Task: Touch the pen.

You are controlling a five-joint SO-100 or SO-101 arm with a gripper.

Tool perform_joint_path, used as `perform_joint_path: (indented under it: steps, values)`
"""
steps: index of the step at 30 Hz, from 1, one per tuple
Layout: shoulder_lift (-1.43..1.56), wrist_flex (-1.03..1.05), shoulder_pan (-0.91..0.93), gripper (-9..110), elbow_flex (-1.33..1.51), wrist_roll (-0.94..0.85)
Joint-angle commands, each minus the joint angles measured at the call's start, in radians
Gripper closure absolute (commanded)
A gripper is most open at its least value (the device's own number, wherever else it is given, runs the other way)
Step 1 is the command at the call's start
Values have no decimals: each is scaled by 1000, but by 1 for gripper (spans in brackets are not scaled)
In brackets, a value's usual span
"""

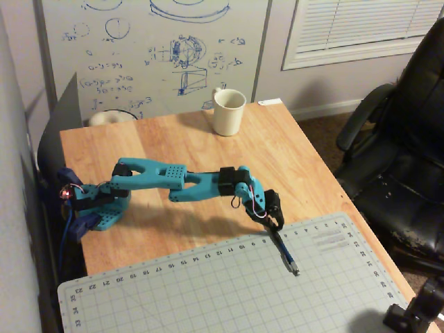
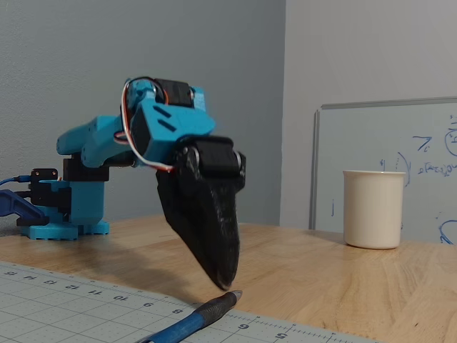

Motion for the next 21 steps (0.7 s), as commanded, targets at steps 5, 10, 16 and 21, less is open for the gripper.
perform_joint_path:
  steps: [5, 10, 16, 21]
  values:
    - [3, -18, 2, 101, -89, -9]
    - [-3, -18, 0, 101, -89, -9]
    - [6, -18, 2, 101, -89, -9]
    - [11, -18, 2, 101, -89, -9]
